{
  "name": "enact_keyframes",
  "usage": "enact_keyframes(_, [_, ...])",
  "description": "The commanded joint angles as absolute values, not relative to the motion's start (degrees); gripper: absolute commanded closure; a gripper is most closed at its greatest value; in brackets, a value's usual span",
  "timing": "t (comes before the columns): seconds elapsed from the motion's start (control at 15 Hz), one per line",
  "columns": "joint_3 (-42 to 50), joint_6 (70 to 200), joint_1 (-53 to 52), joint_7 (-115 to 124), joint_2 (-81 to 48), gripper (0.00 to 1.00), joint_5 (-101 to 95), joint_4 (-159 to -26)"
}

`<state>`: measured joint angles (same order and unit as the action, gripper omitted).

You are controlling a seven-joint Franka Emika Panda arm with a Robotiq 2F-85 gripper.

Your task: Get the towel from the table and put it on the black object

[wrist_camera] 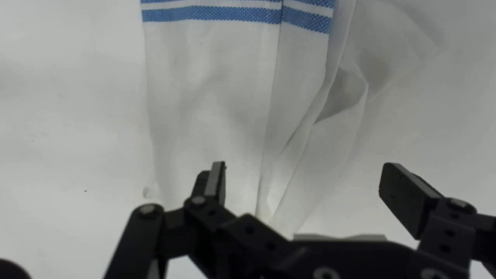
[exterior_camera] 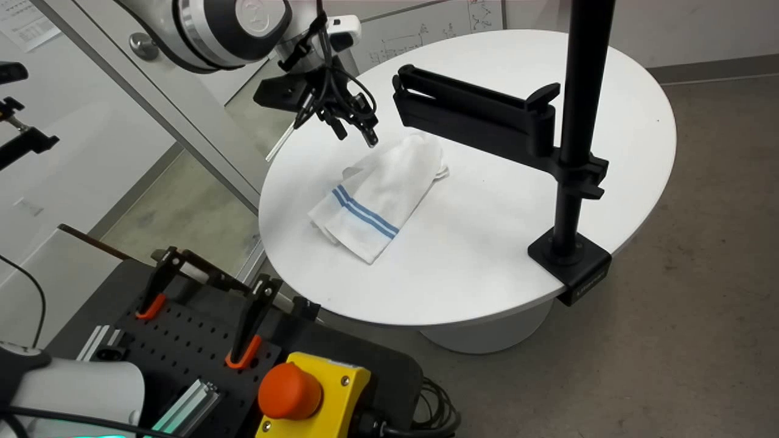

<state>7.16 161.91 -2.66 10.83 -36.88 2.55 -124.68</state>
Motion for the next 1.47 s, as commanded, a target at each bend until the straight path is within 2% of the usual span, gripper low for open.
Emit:
enact_keyframes(0.0, [9.19,164.77,-6.19,13.45,-41.5,0.0,0.82,-122.56])
enact_keyframes(0.6, [11.5,166.45,-7.81,14.23,-47.44,0.0,1.64,-118.21])
enact_keyframes(1.0, [13.27,166.03,-7.87,15.09,-49.85,0.15,1.68,-115.53])
enact_keyframes(1.13, [13.68,165.93,-7.97,15.41,-50.59,0.36,1.7,-115.0])
enact_keyframes(1.27, [13.82,165.66,-7.87,15.57,-51.08,0.45,1.83,-114.64])
enact_keyframes(1.4, [13.86,165.4,-7.79,15.83,-51.46,0.61,1.97,-114.35])
